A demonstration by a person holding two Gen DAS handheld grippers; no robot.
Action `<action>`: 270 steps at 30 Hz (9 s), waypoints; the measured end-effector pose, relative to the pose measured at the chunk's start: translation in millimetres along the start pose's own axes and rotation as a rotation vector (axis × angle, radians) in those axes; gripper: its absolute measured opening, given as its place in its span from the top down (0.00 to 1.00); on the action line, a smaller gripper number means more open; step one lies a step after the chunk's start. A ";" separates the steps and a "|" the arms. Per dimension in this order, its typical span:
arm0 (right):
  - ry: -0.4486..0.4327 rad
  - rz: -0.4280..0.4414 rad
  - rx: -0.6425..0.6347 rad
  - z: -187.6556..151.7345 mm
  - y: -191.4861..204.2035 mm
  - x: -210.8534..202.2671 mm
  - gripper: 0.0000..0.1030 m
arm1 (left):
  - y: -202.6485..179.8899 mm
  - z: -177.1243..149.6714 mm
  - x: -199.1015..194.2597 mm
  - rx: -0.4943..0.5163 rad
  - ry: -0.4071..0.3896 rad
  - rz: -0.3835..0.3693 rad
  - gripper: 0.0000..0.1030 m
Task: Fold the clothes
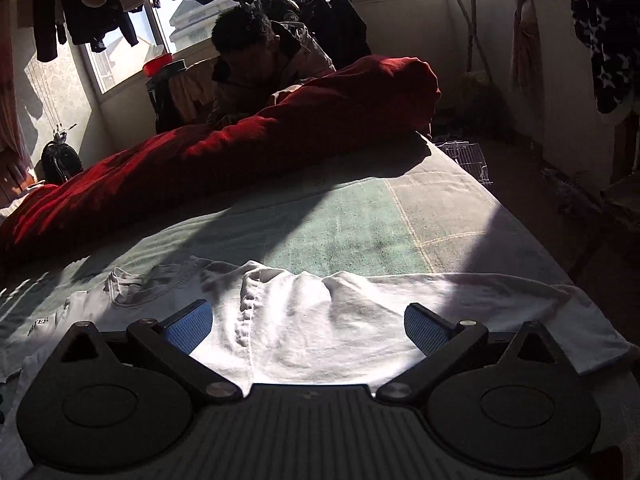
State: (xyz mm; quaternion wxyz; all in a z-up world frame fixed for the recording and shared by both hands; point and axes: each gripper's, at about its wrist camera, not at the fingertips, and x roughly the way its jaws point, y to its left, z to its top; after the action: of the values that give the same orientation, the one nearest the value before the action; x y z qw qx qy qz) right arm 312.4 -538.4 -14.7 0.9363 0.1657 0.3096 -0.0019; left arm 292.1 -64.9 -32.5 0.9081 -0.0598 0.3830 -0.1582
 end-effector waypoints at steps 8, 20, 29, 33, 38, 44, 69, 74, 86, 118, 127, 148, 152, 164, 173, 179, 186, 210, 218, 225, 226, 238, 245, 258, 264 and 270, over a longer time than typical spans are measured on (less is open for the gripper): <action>0.127 0.002 0.108 1.1 -46.4 35.1 0.00 | -7.3 -5.5 9.7 0.004 0.006 -0.014 0.00; 0.197 -0.062 0.045 -1.6 -54.7 49.3 0.00 | 16.9 -7.5 14.8 -0.046 0.022 0.047 0.00; 0.240 -0.119 0.046 -22.6 -93.3 62.2 0.00 | 14.4 -10.3 19.1 -0.020 0.023 0.053 0.00; 0.235 -0.170 0.081 -7.8 -108.7 46.8 0.00 | 14.7 -9.8 21.9 -0.031 0.019 0.060 0.00; 0.208 -0.168 0.122 7.7 -118.4 52.3 0.00 | 9.9 -6.4 24.6 -0.033 0.016 0.048 0.00; 0.287 -0.241 0.166 -11.9 -130.4 58.7 0.00 | 9.4 -7.1 20.1 -0.008 0.030 0.048 0.00; 0.309 0.127 -0.080 20.6 136.0 89.8 0.00 | 60.0 -36.9 -49.3 -0.104 -0.013 0.011 0.00; 0.349 0.164 0.037 16.3 130.7 173.3 0.00 | 72.2 -17.0 -30.8 -0.078 -0.018 0.001 0.01; 0.306 0.062 -0.008 46.8 122.5 236.5 0.00 | 83.2 34.0 2.3 -0.173 0.103 -0.041 0.00; 0.291 0.035 -0.372 -207.0 209.0 -88.2 0.00 | 31.8 -142.0 -79.3 -0.014 0.100 -0.105 0.01; 0.292 -0.005 -0.246 -253.2 194.3 -74.6 0.00 | 48.8 -159.8 -89.1 -0.045 0.037 -0.197 0.01; 0.251 -0.043 -0.252 -261.1 197.9 -76.2 0.00 | 52.5 -120.2 -54.3 -0.102 0.043 -0.187 0.01; 0.255 -0.040 -0.252 -260.4 197.5 -75.7 0.00 | 63.9 -130.2 -63.3 -0.179 0.010 -0.218 0.01; 0.252 -0.046 -0.254 -258.8 199.5 -78.5 0.00 | 47.9 -114.5 -72.2 -0.109 0.016 -0.160 0.01; 0.189 -0.004 -0.003 -245.5 143.7 -103.8 0.00 | 64.3 -129.7 -58.4 -0.191 0.016 -0.213 0.01; 0.172 0.062 0.082 -247.9 124.3 -107.4 0.00 | 64.5 -127.1 -54.1 -0.193 0.028 -0.211 0.01; 0.176 -0.015 -0.048 -256.6 142.7 -103.5 0.00 | 68.2 -124.5 -57.3 -0.202 0.029 -0.230 0.01; 0.231 -0.139 -0.081 -251.4 166.1 -102.6 0.00 | 131.8 -106.4 -86.9 -0.331 -0.121 -0.244 0.01; 0.202 0.067 0.110 -232.3 171.6 -113.8 0.00 | 247.7 -89.2 -132.6 -0.575 -0.291 -0.110 0.01; 0.228 0.084 0.062 -228.9 194.2 -99.2 0.00 | 353.4 -118.8 -122.2 -1.042 -0.441 -0.177 0.09; 0.235 0.084 0.062 -229.1 196.2 -96.1 0.00 | 360.3 -123.7 -116.0 -1.083 -0.441 -0.169 0.12; 0.281 0.048 0.060 -228.7 199.6 -71.0 0.00 | 373.4 -119.0 -71.2 -1.143 -0.361 0.048 0.84; 0.280 0.051 0.054 -228.3 198.1 -66.3 0.00 | 380.7 -108.2 -59.8 -1.207 -0.395 0.084 0.84; 0.277 0.064 0.049 -226.9 194.2 -63.4 0.00 | 403.8 -111.2 -68.1 -1.251 -0.497 0.158 0.83; 0.278 0.049 0.036 -226.3 195.5 -59.8 0.00 | 412.3 -104.3 -64.0 -1.219 -0.494 0.169 0.81; 0.274 0.040 0.028 -225.8 197.1 -57.7 0.00 | 411.8 -103.1 -63.2 -1.186 -0.489 0.181 0.81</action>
State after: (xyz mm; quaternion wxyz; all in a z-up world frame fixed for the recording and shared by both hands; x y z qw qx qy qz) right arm 155.9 -287.5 -90.4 0.8828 0.1835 0.4311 0.0349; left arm 276.4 345.6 -156.4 0.7917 -0.5531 0.1910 0.1756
